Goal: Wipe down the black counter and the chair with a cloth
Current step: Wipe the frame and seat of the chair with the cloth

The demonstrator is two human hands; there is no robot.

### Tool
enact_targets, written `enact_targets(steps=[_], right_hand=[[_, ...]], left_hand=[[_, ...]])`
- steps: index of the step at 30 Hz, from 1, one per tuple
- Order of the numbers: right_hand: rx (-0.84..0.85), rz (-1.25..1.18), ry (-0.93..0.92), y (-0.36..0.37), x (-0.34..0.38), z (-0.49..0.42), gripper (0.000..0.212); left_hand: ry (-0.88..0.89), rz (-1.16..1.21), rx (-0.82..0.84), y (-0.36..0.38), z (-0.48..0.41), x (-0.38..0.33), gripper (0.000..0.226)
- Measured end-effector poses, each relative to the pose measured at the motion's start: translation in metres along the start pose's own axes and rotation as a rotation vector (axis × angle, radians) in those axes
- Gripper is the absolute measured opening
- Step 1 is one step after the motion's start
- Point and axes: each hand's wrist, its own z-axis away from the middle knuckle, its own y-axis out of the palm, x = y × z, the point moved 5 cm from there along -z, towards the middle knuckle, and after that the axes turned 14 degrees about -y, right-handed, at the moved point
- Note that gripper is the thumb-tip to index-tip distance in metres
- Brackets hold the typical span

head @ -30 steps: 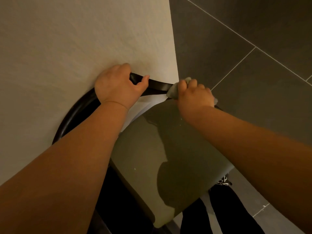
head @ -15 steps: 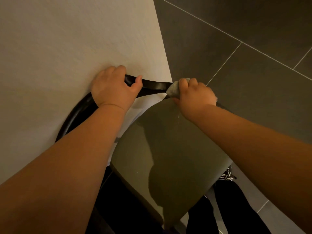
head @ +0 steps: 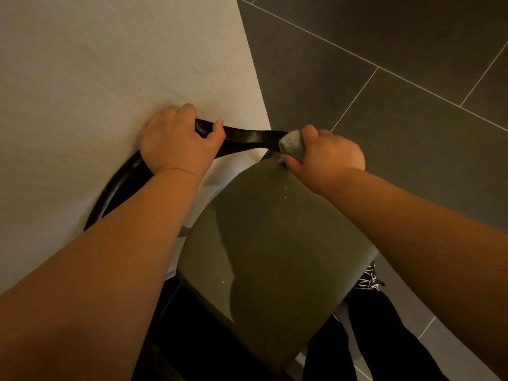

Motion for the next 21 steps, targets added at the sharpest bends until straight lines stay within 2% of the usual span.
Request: enact_targets(steps=[5, 14, 17, 21], right_hand=[[0.015, -0.01, -0.096, 0.003, 0.023, -0.032, 0.055], [-0.065, 0.01, 0.043, 0.001, -0.018, 0.033, 0.061], [-0.034, 0.03, 0.06, 0.003, -0.009, 0.016, 0.06], [0.016, -0.033, -0.011, 0.004, 0.004, -0.009, 0.056]], left_hand=[[0.0, -0.017, -0.01, -0.002, 0.001, 0.0, 0.049], [0.006, -0.029, -0.017, -0.001, 0.001, -0.001, 0.05], [-0.011, -0.058, -0.011, -0.001, 0.001, -0.002, 0.052], [-0.019, -0.089, 0.029, -0.001, 0.0, -0.004, 0.057]])
